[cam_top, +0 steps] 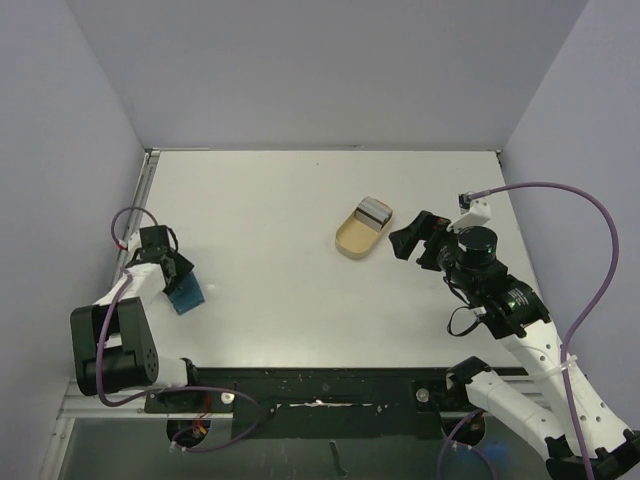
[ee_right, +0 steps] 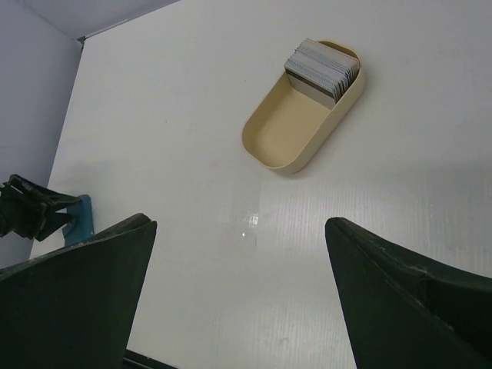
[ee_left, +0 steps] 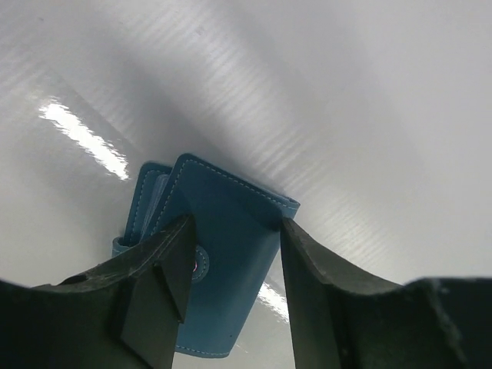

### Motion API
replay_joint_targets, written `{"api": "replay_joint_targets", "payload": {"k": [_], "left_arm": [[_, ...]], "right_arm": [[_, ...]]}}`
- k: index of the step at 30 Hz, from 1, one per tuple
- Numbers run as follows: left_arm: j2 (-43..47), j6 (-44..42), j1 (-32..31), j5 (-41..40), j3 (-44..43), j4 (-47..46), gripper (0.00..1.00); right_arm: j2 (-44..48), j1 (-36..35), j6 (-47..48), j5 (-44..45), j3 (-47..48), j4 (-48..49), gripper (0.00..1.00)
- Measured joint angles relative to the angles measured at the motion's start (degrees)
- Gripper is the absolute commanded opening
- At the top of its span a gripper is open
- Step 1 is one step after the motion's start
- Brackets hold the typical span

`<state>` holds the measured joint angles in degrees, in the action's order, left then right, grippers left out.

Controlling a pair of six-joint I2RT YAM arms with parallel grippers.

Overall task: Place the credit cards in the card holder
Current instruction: Move the card holder to the center of the board.

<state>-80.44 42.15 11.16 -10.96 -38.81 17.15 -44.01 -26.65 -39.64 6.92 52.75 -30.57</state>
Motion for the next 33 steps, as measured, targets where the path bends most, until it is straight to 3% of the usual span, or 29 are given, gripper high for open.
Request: {"api": "replay_joint_targets", "payload": {"k": [8,20,33], "left_arm": [[2.3,3.7,-9.4,6.8,3.0,-4.8,0.43],[2.6,11.7,-25.9,14.7,3.2,-4.3,0.45],[17.9,17.2,-26.0,3.6,2.7,8.9,0.42]], "right_arm": [[-0.2,0.0,-0.1,1.7,0.0,-1.2,0.98],[-1.7,0.0,-1.2,2.5,-0.1,-2.7,0.99],[-2.6,0.0,-1.6,2.5,-0.1,-3.0,1.0]]}}
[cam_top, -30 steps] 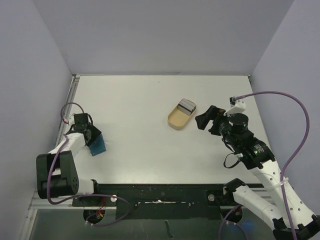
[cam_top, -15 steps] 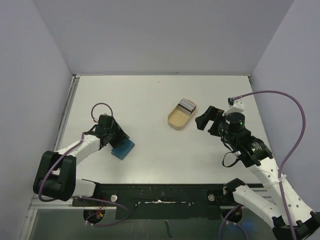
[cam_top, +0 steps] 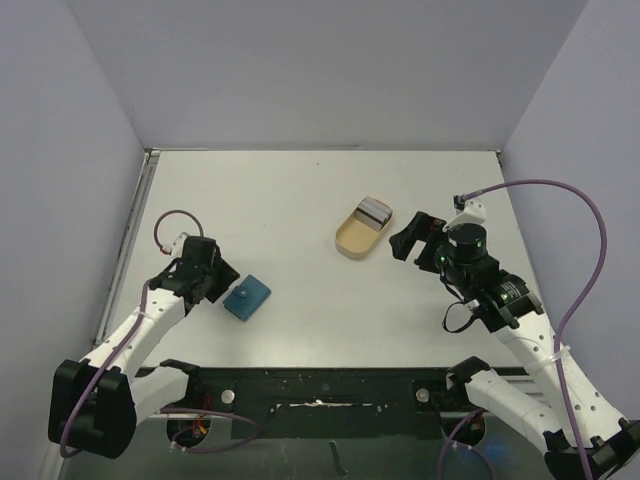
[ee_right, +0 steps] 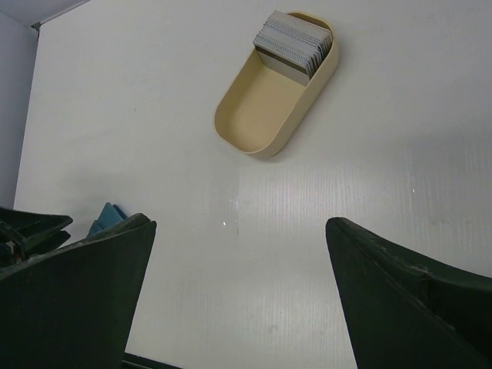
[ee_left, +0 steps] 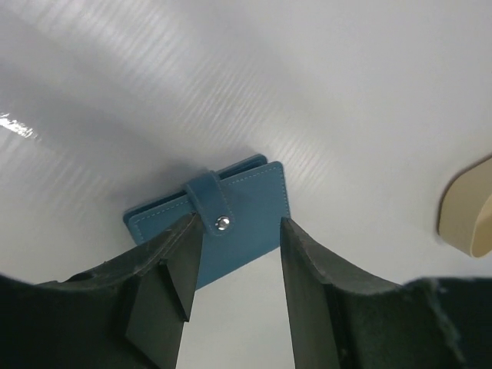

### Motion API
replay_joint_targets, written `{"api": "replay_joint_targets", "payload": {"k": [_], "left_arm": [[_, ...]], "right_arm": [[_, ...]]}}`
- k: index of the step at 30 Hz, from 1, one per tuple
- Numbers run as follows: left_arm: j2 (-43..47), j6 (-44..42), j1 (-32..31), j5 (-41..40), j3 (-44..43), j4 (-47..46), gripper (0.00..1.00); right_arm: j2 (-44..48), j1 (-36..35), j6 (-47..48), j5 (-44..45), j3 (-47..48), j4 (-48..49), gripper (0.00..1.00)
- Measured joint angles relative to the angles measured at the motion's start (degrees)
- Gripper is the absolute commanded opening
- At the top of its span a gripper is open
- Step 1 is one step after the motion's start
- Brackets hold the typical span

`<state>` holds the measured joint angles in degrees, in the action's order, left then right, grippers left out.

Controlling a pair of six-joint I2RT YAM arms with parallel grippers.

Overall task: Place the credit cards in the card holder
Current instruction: Move the card holder to the center of the board.

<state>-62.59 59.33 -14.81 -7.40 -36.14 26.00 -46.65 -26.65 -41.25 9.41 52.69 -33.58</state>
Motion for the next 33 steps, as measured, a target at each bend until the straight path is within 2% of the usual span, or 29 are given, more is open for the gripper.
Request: {"api": "replay_joint_targets", "payload": {"k": [11,18,28,33], "left_arm": [[1.8,2.2,0.3,-0.6,8.8,2.9,0.36],[0.8,1.2,0.3,1.8,11.3,-2.6,0.29],[-7.2,-8.7,0.1,10.2,10.0,-14.8,0.23],[-12.9,-13.3,-1.6,14.7,6.9,-17.6,0.11]], "right_arm": [[-2.4,0.0,0.0,-0.9,-0.1,0.2,0.99],[-4.4,0.0,0.5,-1.6,-0.1,0.6,0.99],[-6.6,-0.1,6.8,-4.0,-0.1,1.2,0.96],[-9.2,-0.5,8.0,-4.6,-0.1,1.0,0.94]]}}
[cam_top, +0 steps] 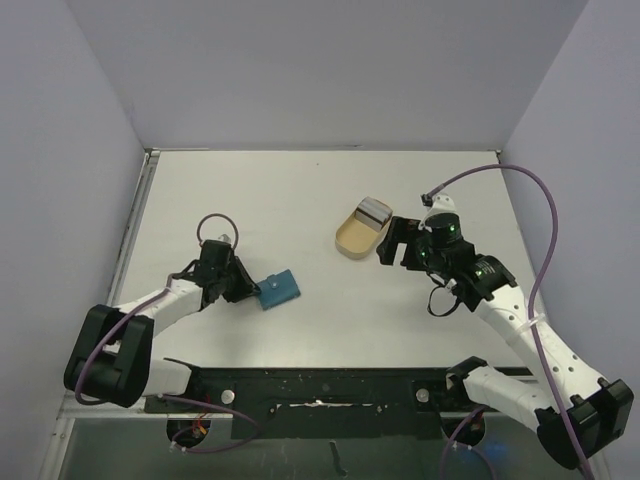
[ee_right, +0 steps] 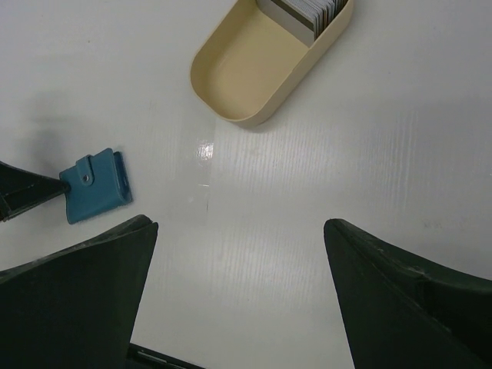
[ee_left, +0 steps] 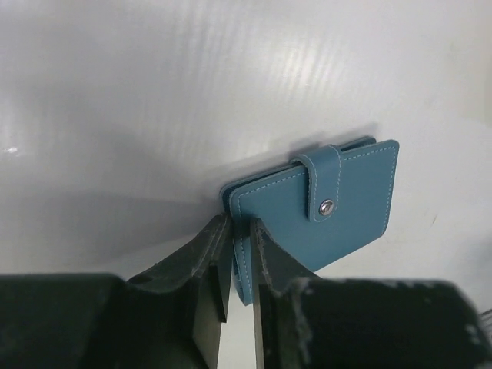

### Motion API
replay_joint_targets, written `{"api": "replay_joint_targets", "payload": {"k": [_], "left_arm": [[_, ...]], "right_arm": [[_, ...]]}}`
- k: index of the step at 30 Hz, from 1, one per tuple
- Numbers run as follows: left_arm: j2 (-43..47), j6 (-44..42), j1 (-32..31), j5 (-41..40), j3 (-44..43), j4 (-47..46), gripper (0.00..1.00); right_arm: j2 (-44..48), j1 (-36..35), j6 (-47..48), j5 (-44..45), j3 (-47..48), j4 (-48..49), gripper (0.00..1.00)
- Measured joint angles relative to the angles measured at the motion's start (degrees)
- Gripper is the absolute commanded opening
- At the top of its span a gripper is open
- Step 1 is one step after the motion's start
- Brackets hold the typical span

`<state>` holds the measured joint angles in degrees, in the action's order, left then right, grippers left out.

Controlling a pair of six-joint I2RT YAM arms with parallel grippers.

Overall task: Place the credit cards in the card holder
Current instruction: Move the card holder to the center of the board.

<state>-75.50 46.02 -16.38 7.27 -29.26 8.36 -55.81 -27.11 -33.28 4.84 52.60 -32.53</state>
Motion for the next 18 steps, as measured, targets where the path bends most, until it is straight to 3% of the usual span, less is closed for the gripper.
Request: {"api": "replay_joint_targets", "payload": {"k": [6,10,18], "left_arm": [[-4.8,-4.8,-4.4,3.7,-3.9,-2.1,0.01],[-6.5,-7.8,-7.2,5.6,-5.7,-2.4,0.0],[-8.2,-14.3,-8.4,14.4,-6.9,-1.9,0.0]], "right_arm": [[-2.8,-0.7,0.5,-1.0,0.0,-0.1,0.91],[-2.4,-1.5,2.0,-1.5,-1.3,2.5,0.81],[-1.8,-9.1,7.9,-1.6,-11.2,12.8,0.78]]}}
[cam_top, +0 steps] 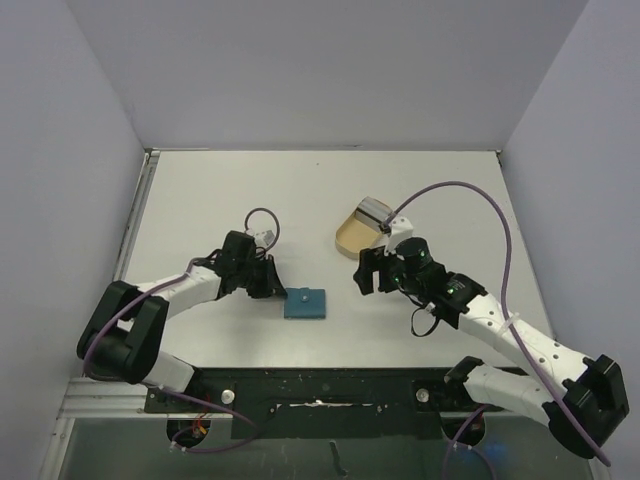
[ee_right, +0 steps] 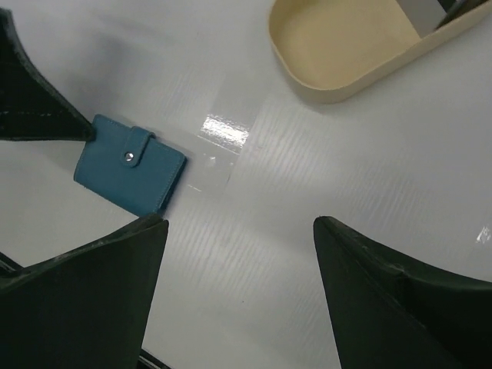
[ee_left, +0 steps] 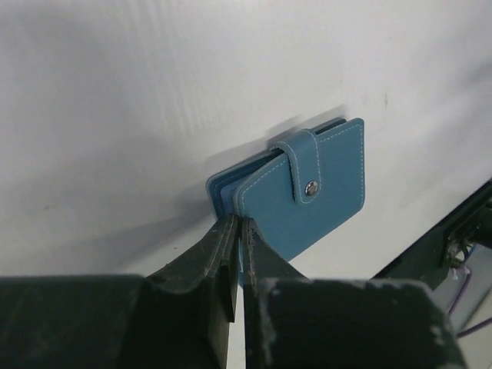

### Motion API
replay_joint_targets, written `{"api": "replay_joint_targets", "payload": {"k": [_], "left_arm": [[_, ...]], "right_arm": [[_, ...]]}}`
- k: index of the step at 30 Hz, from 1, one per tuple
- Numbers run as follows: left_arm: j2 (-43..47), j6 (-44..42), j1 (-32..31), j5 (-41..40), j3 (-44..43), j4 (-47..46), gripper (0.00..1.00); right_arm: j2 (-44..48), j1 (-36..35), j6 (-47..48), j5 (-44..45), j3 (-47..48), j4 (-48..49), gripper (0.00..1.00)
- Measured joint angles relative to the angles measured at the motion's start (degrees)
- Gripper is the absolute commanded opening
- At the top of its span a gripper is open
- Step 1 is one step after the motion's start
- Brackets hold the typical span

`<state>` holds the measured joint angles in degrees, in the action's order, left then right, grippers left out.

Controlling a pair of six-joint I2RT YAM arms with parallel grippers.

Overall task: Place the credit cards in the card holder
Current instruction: Move the card holder to the center of the board.

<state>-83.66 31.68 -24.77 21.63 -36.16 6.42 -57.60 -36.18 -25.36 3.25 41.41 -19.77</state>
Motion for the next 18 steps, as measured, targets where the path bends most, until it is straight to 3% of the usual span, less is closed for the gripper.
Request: {"api": "replay_joint_targets", "payload": {"k": [4,6,7,13,15,18], "left_arm": [[-2.7,-3.1,0.0,5.5,-3.0,1.0,0.0],[-4.5,-4.4,0.0,7.9,-4.5,1.8,0.22],[-5.5,-5.0,0.0,8.7,-5.6,2.9,0.27],[-5.2,-3.4,2.9,9.9,-9.0,5.8,0.38],[-2.4,-1.5,6.2,10.0,-9.0,6.2,0.47],[4.0,1.4,12.3,9.9,-8.8,6.2,0.53]], "right_arm": [[-0.5,-5.3,4.7,0.2,-1.0,4.6,0.75],[-1.6,-7.5,7.1,0.2,-1.0,7.1,0.73],[-2.3,-8.2,7.9,0.1,-1.0,8.0,0.72],[-9.7,-11.9,12.7,-0.6,-1.0,11.9,0.6],[-12.2,-13.0,13.9,-1.0,-1.0,13.2,0.56],[-15.6,-14.1,16.0,-2.9,-1.0,15.3,0.51]]}}
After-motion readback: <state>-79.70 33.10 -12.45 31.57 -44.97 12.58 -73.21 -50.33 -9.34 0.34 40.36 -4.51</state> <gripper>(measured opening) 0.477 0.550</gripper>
